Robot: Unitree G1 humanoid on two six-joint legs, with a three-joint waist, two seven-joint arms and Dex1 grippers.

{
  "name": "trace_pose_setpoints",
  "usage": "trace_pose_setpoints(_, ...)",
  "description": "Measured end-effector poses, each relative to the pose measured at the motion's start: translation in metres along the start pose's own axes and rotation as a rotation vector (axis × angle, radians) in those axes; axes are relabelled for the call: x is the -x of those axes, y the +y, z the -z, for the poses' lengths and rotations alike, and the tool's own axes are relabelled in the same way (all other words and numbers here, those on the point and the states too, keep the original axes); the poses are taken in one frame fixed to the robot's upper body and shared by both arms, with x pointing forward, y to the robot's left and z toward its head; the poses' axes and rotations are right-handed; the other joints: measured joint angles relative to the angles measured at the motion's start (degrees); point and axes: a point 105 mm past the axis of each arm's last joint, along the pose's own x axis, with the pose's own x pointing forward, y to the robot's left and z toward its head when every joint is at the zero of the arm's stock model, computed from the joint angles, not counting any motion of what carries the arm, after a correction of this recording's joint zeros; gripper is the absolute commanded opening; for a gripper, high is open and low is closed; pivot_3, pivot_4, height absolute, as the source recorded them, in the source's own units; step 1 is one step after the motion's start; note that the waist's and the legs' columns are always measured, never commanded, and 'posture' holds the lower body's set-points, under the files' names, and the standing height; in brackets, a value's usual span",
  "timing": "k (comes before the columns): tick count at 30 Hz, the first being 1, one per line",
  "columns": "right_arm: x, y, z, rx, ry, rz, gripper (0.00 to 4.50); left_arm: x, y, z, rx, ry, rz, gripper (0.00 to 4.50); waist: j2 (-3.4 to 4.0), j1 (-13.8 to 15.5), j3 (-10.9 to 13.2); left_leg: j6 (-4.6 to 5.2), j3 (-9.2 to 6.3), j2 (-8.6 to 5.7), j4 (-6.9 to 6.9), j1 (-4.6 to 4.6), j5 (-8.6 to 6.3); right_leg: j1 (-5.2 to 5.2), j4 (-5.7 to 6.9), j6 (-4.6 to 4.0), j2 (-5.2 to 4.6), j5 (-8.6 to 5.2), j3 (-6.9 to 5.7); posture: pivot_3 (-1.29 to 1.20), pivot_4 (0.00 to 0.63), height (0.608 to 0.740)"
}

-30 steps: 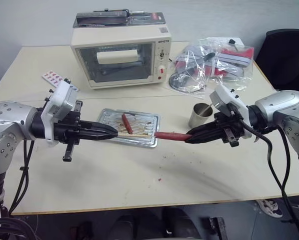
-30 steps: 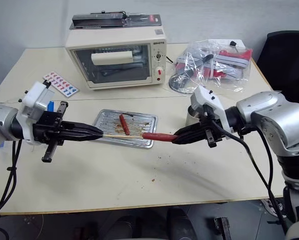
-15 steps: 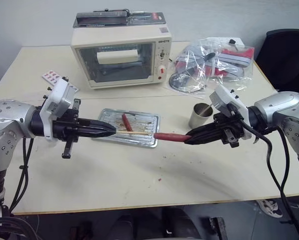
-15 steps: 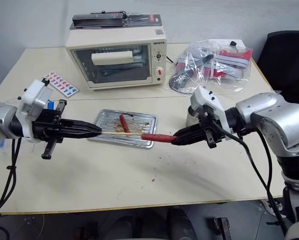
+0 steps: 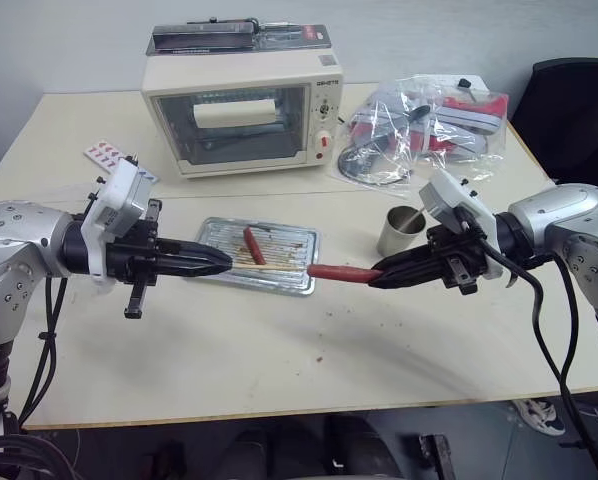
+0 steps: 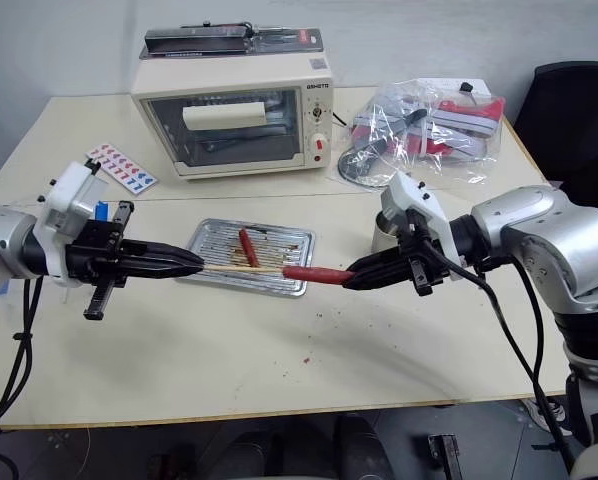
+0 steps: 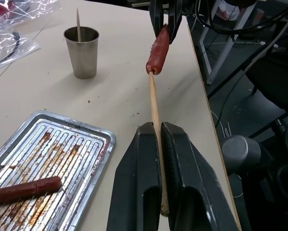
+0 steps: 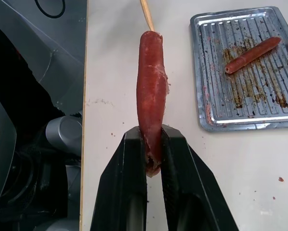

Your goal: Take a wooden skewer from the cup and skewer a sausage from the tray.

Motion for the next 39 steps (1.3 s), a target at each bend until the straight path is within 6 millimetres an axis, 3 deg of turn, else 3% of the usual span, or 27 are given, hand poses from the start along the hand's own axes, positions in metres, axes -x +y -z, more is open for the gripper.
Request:
trace_pose_setpoints(21, -0.005, 0.004, -0.006, -0.005, -0.032, -0.025, 0.24, -0.015, 0.0, -0.001, -0.001, -0.018, 0.052, 0.0, 0.0, -0.04, 0.0, 0.0, 0.0, 0.0, 0.01, 0.0, 0.0, 0.0, 0.02, 0.0, 0.0, 0.0, 0.0, 0.0, 0.15, 0.74)
trace_pose_setpoints(30, 0.002, 0.001, -0.001, -0.013, -0.018, 0.009, 0.24, 0.0, 0.004, -0.001, 0.009, 0.004, 0.016, 0.0, 0.0, 0.0, 0.0, 0.0, 0.0, 0.0, 0.02, 0.0, 0.0, 0.0, 0.01, 0.0, 0.0, 0.0, 0.0, 0.0, 0.15, 0.74)
trace_pose_setpoints(39, 0.005, -0.003, 0.0, -0.015, -0.021, 0.025, 0.24, 0.001, 0.004, -0.002, 0.007, 0.004, 0.016, 0.0, 0.0, 0.0, 0.0, 0.0, 0.0, 0.0, 0.02, 0.0, 0.0, 0.0, 0.02, 0.0, 0.0, 0.0, 0.0, 0.0, 0.15, 0.74)
